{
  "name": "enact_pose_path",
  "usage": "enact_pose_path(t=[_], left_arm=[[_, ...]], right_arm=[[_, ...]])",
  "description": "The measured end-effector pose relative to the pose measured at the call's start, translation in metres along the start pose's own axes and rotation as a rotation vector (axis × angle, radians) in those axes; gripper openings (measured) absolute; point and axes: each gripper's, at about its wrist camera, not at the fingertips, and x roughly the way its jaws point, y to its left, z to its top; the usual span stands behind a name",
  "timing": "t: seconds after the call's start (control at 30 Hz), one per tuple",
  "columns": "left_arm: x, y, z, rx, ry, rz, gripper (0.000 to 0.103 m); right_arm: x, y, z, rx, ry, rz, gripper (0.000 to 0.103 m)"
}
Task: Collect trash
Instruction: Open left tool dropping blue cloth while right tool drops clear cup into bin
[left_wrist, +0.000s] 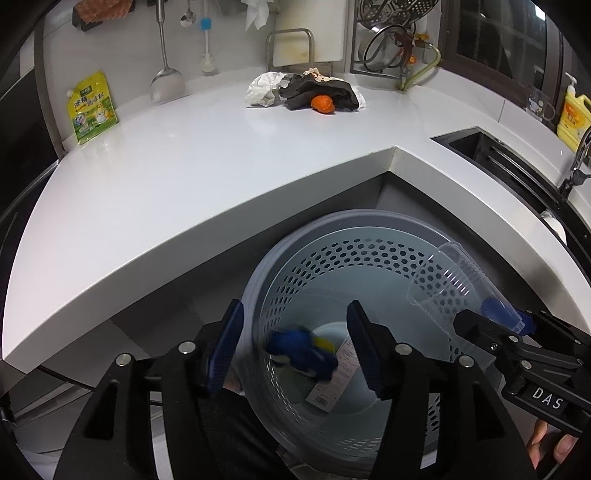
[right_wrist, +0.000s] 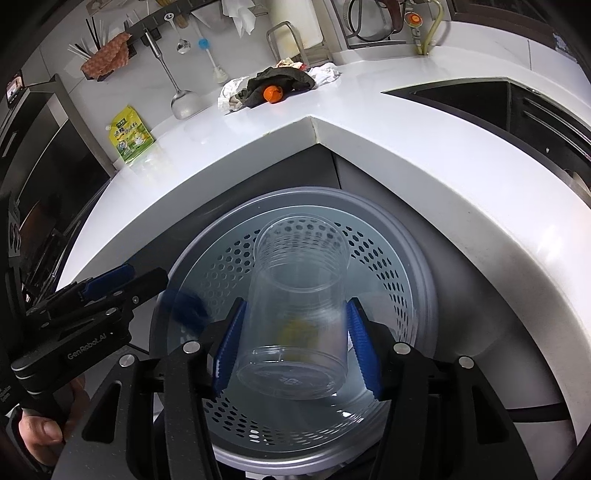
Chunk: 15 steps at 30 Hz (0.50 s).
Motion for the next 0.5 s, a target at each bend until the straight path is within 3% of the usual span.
enact_pose_path(t=[0.1, 0.5], left_arm=[[-0.0006, 0.0012, 0.0002, -0.005, -0.007, 0.009, 0.069], [-0.0008, 0.0022, 0.0004, -0.003, -0.008, 0.015, 0.072]], right_arm=[[-0.0012, -0.0001, -0.0005, -0.002, -0.006, -0.006, 0.063], [-0.0042, -0.0031, -0.0006, 0.013, -0.019, -0.004, 0.063]])
